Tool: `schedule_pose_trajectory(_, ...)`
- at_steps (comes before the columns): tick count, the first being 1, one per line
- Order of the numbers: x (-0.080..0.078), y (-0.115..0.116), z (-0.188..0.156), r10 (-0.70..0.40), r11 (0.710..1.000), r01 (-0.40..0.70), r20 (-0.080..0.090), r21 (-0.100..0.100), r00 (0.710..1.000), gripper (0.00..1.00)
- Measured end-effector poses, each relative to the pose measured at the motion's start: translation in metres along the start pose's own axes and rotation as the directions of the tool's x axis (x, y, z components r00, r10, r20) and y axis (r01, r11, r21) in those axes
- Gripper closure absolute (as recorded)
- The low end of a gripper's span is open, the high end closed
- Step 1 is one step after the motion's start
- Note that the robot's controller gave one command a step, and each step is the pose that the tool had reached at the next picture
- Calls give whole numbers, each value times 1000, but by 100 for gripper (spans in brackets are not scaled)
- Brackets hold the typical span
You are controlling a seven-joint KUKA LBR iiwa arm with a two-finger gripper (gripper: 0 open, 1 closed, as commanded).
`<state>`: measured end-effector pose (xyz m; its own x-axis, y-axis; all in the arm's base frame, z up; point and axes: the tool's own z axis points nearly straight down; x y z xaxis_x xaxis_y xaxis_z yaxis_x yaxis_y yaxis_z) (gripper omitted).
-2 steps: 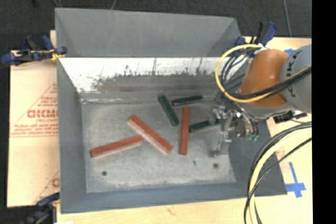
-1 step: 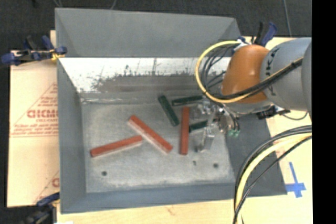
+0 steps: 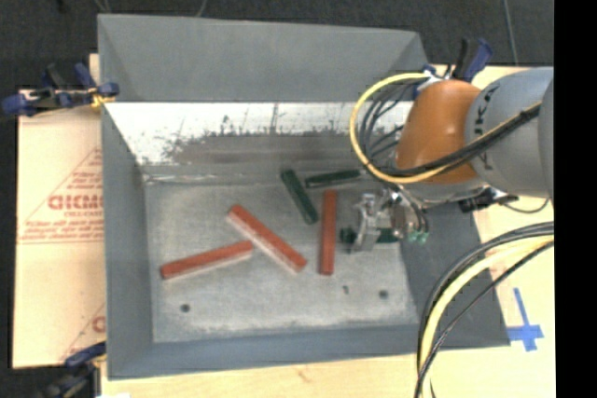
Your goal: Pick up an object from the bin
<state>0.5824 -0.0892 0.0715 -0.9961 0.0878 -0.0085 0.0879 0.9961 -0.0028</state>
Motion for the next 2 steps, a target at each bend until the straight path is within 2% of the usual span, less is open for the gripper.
schedule_pose_trajectory(1, -30, 25, -156, -67, 998, 67, 6, 0, 998, 100)
schedule_pose_trajectory(2, -29, 7, -220, 6, 1000, -6, 5, -2, 1000, 100)
